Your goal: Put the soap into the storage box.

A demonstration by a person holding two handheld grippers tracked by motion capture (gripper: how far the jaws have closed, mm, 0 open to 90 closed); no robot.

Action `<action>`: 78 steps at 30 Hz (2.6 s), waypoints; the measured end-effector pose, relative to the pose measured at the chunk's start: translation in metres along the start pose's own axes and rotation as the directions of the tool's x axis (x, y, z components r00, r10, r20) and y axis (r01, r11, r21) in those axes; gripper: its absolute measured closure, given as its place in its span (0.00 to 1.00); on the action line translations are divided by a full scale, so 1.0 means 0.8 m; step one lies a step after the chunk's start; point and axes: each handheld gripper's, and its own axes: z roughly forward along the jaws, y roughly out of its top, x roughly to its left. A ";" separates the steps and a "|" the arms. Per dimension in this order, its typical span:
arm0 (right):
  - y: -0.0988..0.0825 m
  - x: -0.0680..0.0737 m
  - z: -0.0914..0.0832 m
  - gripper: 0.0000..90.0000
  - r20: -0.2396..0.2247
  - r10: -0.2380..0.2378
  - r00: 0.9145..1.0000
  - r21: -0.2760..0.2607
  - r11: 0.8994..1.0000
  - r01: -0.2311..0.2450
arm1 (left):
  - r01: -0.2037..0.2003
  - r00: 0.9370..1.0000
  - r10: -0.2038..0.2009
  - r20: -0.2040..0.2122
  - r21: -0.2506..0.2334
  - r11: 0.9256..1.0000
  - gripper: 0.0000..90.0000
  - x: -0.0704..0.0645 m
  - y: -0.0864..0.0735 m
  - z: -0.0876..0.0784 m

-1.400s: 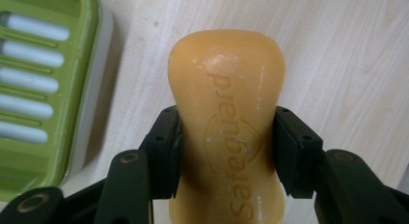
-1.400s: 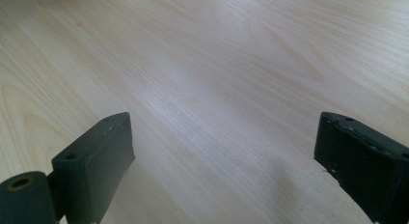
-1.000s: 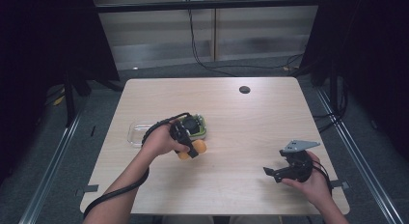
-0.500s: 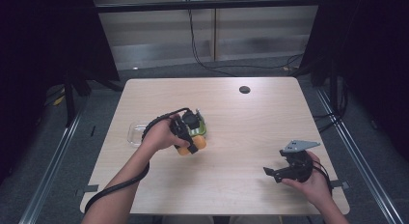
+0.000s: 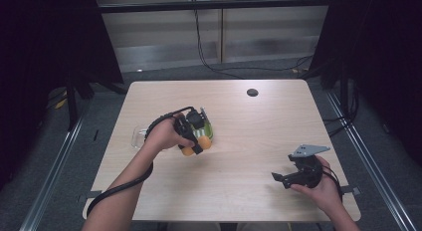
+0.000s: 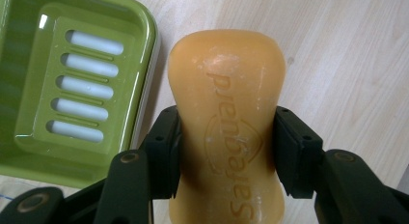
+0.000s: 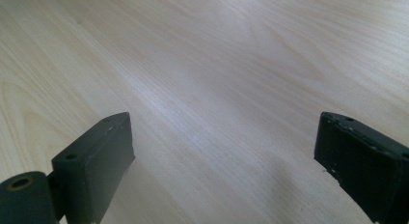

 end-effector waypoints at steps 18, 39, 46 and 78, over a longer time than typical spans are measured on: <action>0.000 -0.001 0.000 0.07 -0.001 -0.002 1.000 -0.005 1.000 0.002 | 0.010 1.000 -0.010 -0.018 0.000 1.000 0.55 0.013 0.007 -0.007; 0.000 -0.001 -0.001 0.07 -0.001 -0.006 1.000 -0.007 1.000 0.006 | -0.018 0.999 0.019 -0.036 0.013 1.000 0.55 0.031 0.014 -0.012; 0.000 -0.002 -0.001 0.07 -0.001 -0.003 1.000 -0.008 1.000 0.003 | 0.007 0.999 -0.007 -0.051 0.009 1.000 0.55 0.038 0.016 -0.013; 0.000 -0.002 -0.001 0.07 0.001 -0.005 1.000 -0.009 1.000 0.005 | 0.016 0.997 -0.014 -0.079 0.025 1.000 0.55 0.055 0.023 -0.010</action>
